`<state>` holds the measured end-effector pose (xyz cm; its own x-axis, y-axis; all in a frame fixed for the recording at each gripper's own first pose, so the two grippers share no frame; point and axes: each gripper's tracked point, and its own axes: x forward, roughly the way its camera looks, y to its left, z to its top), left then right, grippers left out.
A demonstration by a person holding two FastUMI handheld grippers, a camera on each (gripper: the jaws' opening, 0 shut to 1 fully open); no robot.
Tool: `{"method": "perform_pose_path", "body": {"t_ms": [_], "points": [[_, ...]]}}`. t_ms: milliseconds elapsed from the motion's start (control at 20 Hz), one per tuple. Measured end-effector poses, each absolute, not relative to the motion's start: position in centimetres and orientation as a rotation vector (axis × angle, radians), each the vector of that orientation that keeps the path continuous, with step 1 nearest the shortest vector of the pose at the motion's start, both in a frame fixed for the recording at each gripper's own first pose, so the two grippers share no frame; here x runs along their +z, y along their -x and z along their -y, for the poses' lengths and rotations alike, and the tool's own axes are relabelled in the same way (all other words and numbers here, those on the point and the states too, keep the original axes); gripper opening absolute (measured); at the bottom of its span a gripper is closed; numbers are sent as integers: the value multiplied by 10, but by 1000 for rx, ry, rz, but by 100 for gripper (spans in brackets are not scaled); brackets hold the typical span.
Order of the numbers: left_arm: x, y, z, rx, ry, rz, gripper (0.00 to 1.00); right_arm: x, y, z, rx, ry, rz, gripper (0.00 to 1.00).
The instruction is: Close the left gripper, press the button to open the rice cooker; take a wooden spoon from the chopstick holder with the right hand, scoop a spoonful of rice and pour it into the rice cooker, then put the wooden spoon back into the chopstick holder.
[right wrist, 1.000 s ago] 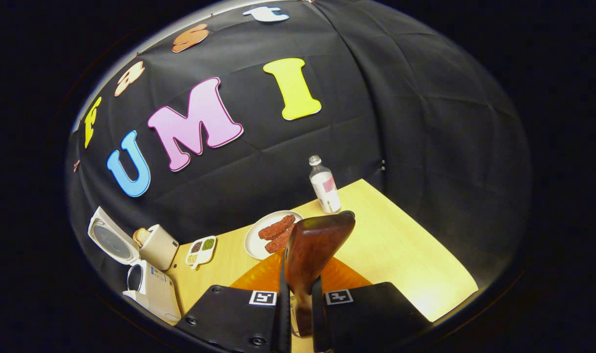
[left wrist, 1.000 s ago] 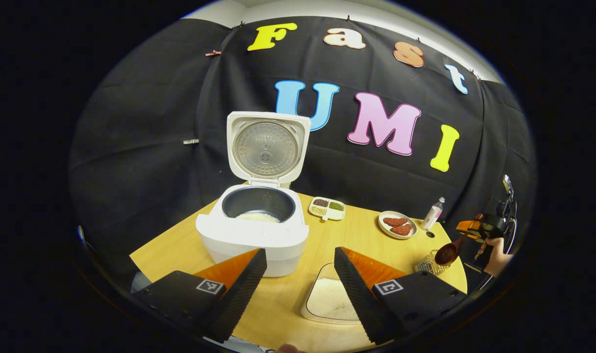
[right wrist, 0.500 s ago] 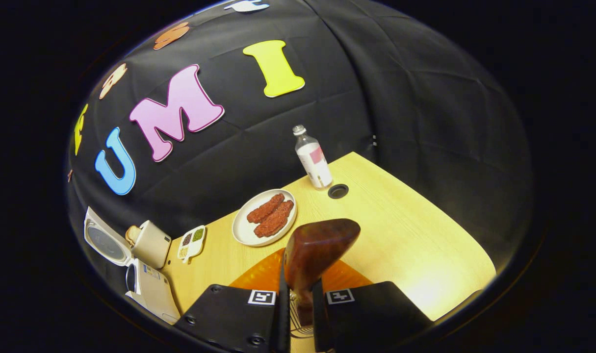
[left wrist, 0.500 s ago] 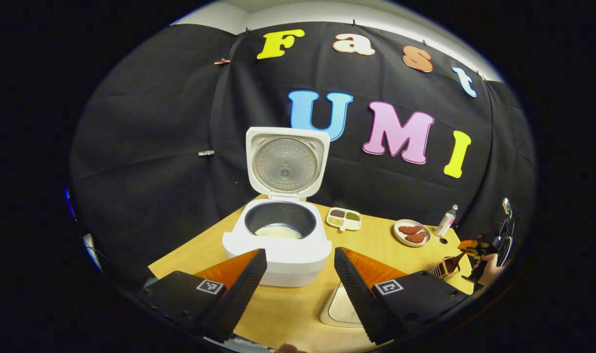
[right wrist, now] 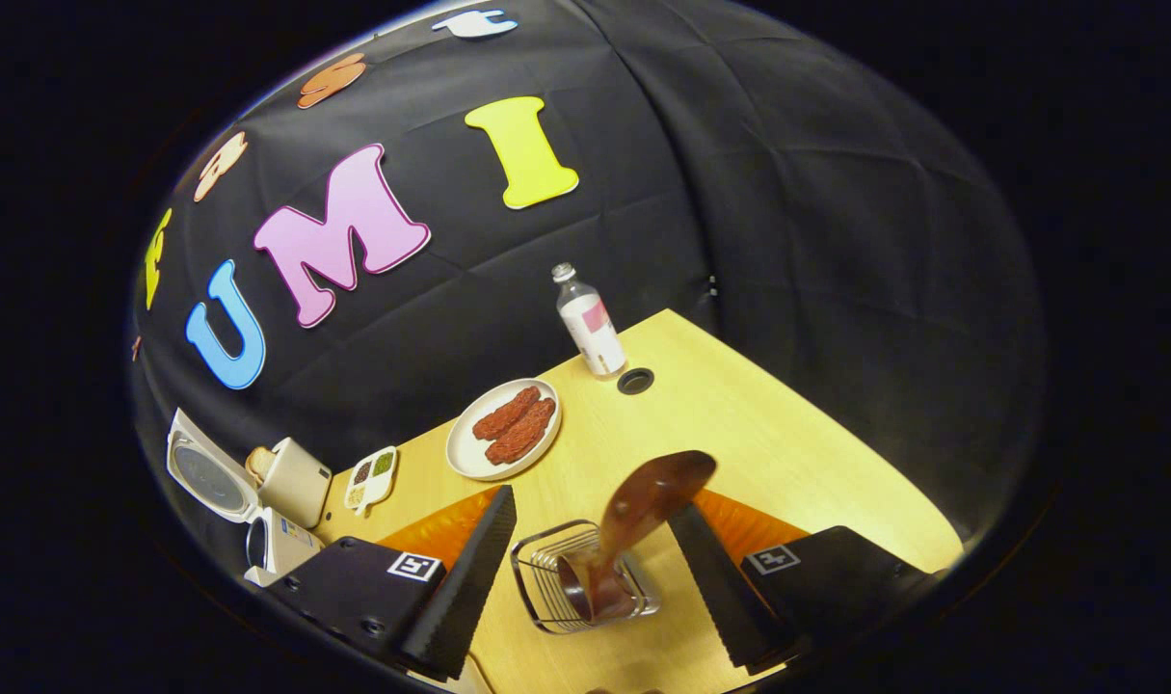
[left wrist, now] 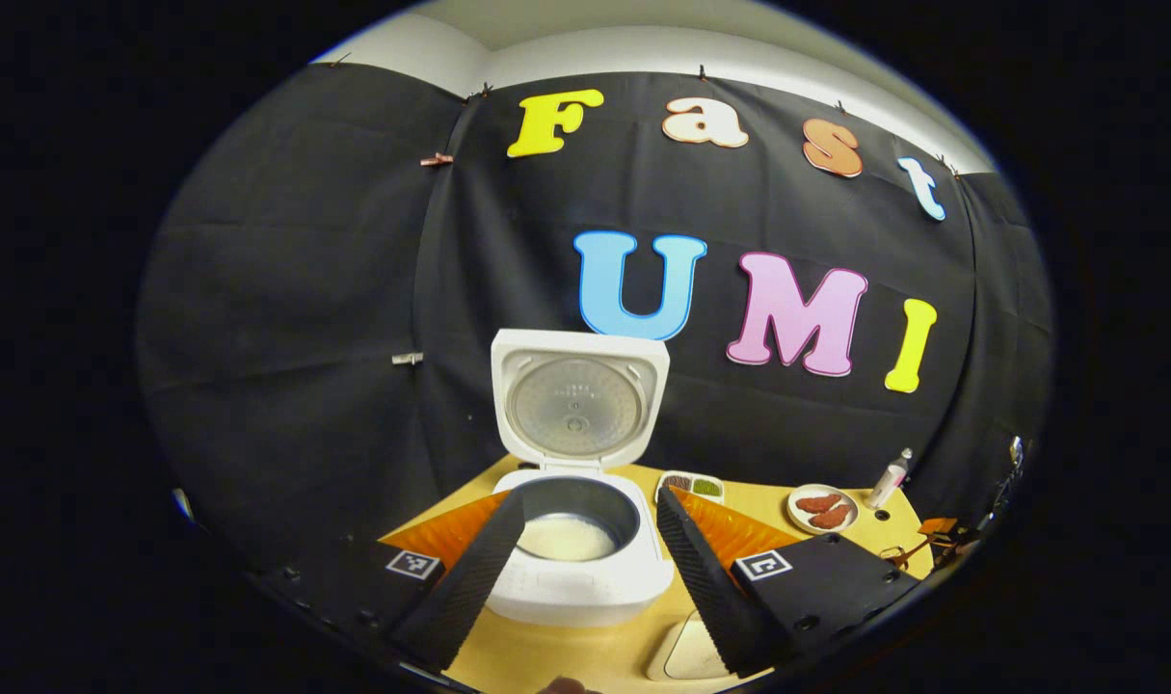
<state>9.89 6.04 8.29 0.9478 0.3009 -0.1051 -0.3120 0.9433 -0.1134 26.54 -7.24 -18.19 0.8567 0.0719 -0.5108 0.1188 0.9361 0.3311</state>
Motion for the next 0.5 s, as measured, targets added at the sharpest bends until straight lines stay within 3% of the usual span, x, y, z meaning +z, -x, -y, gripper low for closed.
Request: {"method": "perform_pose_path", "body": {"t_ms": [500], "points": [[189,-219,-123,212,142,-40,95,-138,-152,143,-117,-201,-509,98]]}}
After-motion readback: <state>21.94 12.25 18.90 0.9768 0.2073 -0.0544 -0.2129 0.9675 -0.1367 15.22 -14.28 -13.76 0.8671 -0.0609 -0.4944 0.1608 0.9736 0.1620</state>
